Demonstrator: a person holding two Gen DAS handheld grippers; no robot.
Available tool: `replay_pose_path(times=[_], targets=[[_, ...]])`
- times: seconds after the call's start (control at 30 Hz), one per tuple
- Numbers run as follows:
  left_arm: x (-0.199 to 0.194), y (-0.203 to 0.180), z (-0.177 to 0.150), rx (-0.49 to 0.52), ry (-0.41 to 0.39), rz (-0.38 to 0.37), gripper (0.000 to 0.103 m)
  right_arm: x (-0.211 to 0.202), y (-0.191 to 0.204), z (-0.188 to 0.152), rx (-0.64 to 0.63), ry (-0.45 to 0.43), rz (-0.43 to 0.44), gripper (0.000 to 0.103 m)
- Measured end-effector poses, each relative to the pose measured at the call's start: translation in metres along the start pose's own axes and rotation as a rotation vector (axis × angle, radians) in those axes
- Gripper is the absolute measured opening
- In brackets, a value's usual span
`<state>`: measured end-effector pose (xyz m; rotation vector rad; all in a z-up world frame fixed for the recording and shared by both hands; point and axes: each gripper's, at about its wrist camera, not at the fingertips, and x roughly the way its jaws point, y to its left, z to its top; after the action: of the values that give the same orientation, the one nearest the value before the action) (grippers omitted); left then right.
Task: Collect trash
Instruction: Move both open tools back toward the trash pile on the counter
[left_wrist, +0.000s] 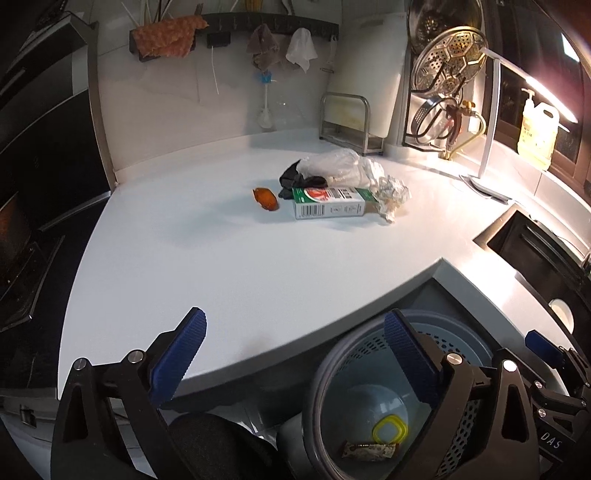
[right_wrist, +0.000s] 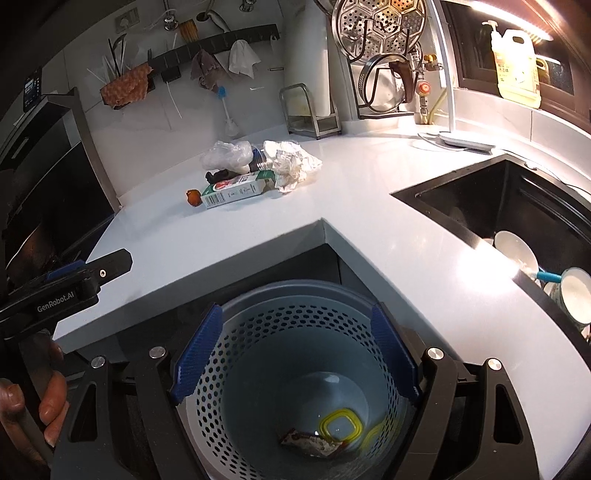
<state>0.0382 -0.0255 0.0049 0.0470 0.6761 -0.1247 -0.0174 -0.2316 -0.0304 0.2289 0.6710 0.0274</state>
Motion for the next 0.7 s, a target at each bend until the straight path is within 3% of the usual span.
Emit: replay_pose_path(times=[0.3, 0.7], targets=[[0.021, 0.022, 0.045, -0.022, -0.041, 0.035, 0.096, 0.026, 0.006, 0.047, -0.025, -0.031, 0.009, 0.079], [0.071, 0.049, 0.082, -0.077, -0.027, 0.095, 0.096, 0.080, 0.010, 0.095, -0.044, -0.028, 0.026, 0.079]])
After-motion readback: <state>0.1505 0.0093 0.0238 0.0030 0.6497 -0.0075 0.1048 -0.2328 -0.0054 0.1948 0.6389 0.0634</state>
